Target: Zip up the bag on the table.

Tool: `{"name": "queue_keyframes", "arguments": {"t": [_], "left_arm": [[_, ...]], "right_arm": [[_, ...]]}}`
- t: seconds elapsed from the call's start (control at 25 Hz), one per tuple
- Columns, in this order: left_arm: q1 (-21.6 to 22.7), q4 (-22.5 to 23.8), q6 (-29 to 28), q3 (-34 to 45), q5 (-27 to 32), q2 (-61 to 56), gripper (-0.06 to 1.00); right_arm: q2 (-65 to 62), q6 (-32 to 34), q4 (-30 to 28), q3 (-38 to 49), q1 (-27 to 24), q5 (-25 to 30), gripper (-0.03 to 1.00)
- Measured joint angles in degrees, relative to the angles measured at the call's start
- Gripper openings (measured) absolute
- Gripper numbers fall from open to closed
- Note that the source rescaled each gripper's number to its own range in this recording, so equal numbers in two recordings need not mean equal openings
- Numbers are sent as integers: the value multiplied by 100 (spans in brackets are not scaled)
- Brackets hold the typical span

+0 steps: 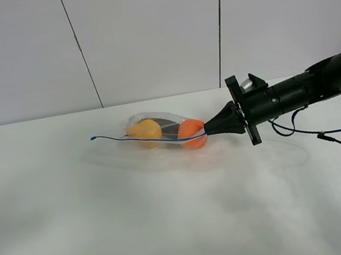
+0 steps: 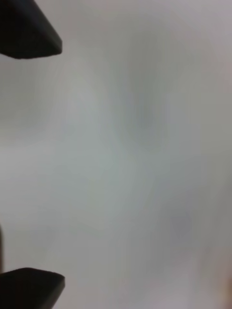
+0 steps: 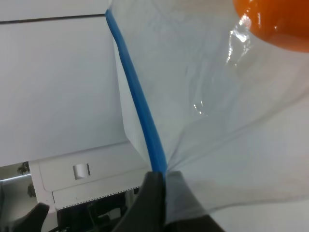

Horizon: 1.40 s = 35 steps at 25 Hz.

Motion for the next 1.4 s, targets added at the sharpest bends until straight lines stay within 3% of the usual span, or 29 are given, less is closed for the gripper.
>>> {"name": "queue_keyframes", "arguments": {"t": [0.12, 0.28, 0.32, 0.36, 0.44, 0.56, 0.84, 0.92, 1.08, 1.4], "left_arm": [[0, -5, 0, 0, 0, -263, 100], [0, -5, 0, 0, 0, -288, 100], [0, -5, 0, 0, 0, -288, 100], [0, -5, 0, 0, 0, -288, 100], [0, -5, 0, 2, 0, -288, 100], [0, -5, 0, 7, 0, -288, 100], [0, -5, 0, 7, 0, -288, 100], [0, -5, 0, 7, 0, -288, 100], [0, -5, 0, 7, 0, -288, 100], [0, -5, 0, 7, 0, -288, 100]], "right_arm": [[0, 69, 0, 0, 0, 7, 19], [0, 151, -89, 0, 0, 16, 75], [0, 151, -134, -4, -6, 16, 85], [0, 151, -134, -4, -6, 16, 85], [-12, 204, -506, -168, -15, 27, 95], [-130, 719, -1662, -776, -15, -8, 99], [-384, 2824, -5720, -2525, 176, -192, 100], [-391, 3314, -6614, -2829, 213, -162, 100], [-396, 3649, -7390, -3094, 190, 41, 100], [-824, 3731, -7586, -2738, -1, 57, 100]]}}
